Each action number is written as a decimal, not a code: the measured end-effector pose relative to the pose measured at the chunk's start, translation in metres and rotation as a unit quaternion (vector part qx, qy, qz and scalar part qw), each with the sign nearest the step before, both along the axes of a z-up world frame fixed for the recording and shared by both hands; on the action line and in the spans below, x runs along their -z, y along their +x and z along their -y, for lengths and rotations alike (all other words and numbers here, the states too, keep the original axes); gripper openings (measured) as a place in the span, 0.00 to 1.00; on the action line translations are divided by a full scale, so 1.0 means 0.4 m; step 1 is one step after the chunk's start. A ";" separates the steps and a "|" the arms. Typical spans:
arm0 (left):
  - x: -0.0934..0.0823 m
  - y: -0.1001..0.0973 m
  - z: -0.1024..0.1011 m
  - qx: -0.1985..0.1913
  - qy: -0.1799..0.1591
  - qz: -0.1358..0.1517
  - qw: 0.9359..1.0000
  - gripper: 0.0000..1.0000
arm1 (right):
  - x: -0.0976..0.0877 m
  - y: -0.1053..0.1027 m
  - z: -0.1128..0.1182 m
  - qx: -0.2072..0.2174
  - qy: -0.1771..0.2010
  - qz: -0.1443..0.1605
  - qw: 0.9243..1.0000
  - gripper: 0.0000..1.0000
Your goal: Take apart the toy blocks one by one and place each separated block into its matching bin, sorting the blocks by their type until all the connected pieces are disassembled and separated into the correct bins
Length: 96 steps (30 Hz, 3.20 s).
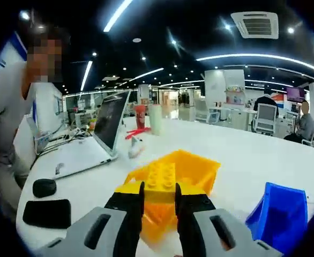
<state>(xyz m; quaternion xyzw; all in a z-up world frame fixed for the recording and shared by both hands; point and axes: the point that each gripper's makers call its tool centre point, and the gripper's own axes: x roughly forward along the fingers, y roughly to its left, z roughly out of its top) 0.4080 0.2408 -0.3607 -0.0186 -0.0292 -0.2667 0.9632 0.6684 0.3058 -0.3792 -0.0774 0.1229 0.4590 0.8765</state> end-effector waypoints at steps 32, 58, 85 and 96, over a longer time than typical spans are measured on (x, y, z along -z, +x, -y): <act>-0.031 0.017 0.024 -0.005 -0.018 0.013 1.000 0.56 | -0.178 -0.440 0.686 0.033 0.053 0.116 0.991 0.42; -0.031 0.021 0.093 0.023 -0.010 -0.009 1.000 0.53 | -0.009 -0.553 0.941 0.137 0.077 0.067 0.985 0.44; -0.028 0.021 0.084 0.018 -0.008 -0.011 1.000 0.52 | -0.001 -0.556 0.935 0.129 0.070 0.069 0.987 0.43; -0.029 0.021 0.085 0.018 -0.005 -0.011 1.000 0.51 | 0.005 -0.558 0.939 0.131 0.065 0.069 0.987 0.41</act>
